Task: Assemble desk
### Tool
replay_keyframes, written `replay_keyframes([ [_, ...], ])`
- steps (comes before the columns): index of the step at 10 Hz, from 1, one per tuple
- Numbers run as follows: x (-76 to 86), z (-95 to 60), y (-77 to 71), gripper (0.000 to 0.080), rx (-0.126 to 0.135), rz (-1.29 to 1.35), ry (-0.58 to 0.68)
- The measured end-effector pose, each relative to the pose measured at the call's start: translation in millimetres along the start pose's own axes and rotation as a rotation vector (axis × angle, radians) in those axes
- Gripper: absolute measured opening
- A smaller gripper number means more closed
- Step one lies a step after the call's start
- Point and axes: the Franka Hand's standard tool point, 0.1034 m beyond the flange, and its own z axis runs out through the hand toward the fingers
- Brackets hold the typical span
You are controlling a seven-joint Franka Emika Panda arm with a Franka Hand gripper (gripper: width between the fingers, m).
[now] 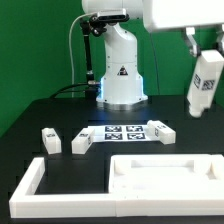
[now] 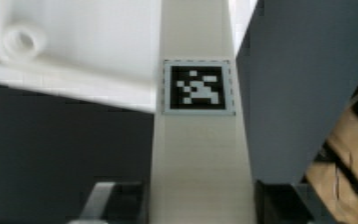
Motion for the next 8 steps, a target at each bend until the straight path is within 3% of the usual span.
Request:
replay_keyframes([
  [1, 7.4, 9.5, 6.6, 0.0284, 0.003, -0.011, 0.069],
  [3, 35.8, 21.0, 14.6, 0.0284, -0.020, 0.002, 0.246],
  [4, 42.6, 21.9, 11.5, 0.0284, -0.027, 0.002, 0.309],
  [6, 39.9, 24.0, 15.0, 0.0284, -0.044, -0.007, 0.366],
  [8, 39.9, 24.4, 14.6, 0.0284, -0.042, -0.008, 0.360],
])
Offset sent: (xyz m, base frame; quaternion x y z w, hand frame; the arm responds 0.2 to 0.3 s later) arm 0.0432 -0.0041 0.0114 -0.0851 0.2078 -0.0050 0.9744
